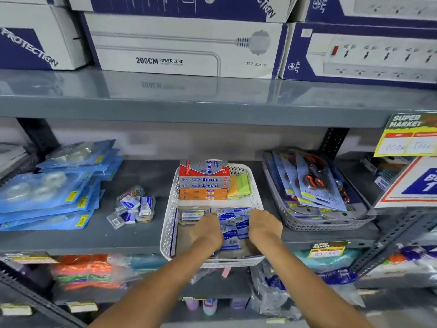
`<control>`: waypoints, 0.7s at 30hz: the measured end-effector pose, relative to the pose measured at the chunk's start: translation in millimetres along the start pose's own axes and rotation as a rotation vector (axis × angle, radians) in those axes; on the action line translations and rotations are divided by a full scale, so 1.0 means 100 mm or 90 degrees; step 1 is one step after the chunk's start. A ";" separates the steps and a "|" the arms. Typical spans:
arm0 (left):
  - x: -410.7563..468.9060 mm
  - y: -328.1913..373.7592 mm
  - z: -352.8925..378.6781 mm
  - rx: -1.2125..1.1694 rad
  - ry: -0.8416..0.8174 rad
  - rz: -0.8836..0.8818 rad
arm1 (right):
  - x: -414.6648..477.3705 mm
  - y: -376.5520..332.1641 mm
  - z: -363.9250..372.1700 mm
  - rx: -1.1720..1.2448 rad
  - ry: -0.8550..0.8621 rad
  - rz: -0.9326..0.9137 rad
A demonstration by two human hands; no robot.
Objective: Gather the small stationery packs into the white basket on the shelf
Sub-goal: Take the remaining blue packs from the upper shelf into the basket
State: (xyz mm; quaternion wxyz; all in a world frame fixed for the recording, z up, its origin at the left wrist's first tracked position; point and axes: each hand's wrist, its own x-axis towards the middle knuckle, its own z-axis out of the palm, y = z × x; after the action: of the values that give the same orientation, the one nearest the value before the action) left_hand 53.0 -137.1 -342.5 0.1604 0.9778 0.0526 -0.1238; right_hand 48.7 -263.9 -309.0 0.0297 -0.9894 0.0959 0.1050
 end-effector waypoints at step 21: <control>-0.28 -0.39 -0.36 -0.185 0.135 0.092 | -0.08 0.06 -0.26 0.096 0.125 -0.112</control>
State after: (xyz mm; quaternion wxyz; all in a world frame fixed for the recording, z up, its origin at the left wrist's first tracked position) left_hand 28.1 -90.7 -314.0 0.3018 0.9532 0.0159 0.0004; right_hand 45.4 -270.4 -282.2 0.1033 -0.9945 0.0189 -0.0026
